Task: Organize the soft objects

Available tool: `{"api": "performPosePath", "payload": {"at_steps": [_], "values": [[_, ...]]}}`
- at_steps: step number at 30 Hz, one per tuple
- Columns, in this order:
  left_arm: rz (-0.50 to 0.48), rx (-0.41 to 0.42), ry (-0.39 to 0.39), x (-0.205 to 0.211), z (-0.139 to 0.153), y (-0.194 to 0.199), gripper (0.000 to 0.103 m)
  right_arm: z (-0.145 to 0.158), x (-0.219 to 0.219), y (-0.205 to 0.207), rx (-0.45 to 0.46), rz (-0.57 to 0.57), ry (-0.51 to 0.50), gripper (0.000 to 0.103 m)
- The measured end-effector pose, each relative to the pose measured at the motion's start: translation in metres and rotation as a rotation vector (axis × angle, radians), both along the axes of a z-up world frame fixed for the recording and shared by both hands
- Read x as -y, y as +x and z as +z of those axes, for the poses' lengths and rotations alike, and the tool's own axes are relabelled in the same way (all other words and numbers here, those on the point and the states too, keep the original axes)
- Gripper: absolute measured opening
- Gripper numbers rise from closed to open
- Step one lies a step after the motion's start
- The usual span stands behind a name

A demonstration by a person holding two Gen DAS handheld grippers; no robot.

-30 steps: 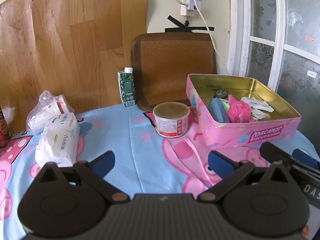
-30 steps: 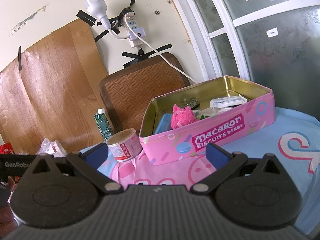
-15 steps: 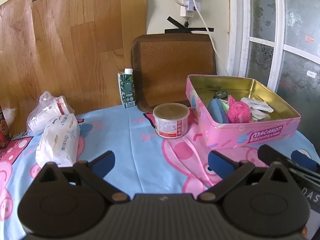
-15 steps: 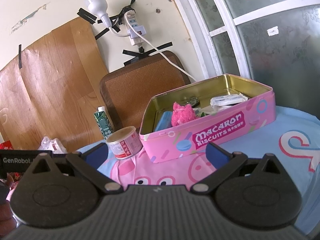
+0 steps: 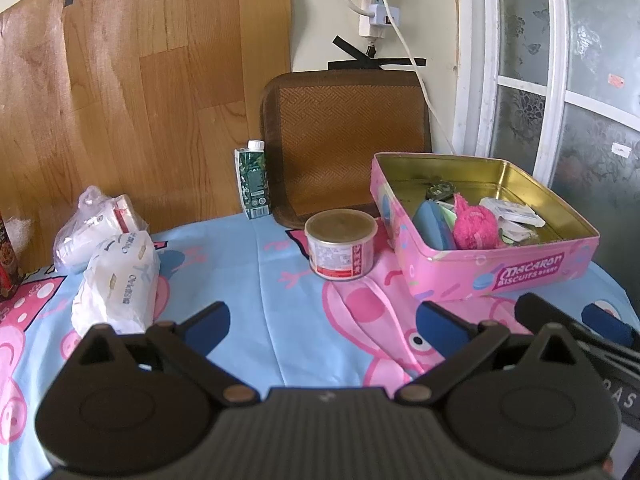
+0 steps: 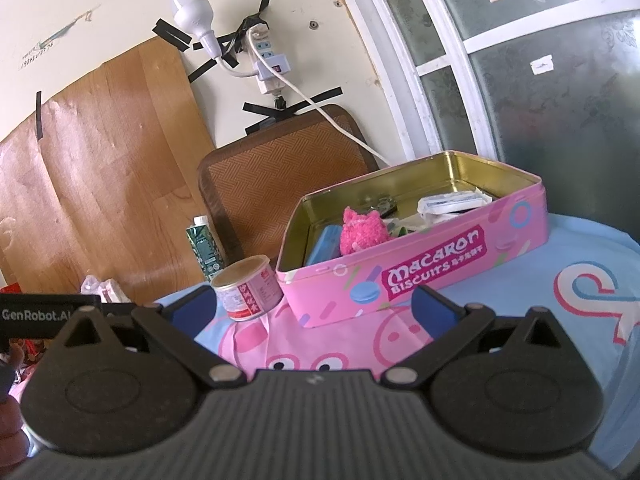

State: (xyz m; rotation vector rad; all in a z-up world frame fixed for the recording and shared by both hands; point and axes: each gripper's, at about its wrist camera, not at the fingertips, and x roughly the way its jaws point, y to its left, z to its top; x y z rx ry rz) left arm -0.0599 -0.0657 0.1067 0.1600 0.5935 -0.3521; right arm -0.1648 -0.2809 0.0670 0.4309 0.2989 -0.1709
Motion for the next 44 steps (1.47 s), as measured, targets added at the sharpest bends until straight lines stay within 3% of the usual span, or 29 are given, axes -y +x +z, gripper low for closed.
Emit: {"api": "performPosePath", "payload": {"at_steps": [35,44], "values": [[-0.008,-0.007,-0.001,0.001,-0.001,0.0037,0.103,-0.0017,0.0001,-0.0023,0.01,-0.011,-0.011,0.103],[-0.029,0.017,-0.035,-0.0026,0.0002,0.0003,0.103,-0.0012,-0.0006,-0.0017,0.013,-0.011,-0.017,0.103]]}}
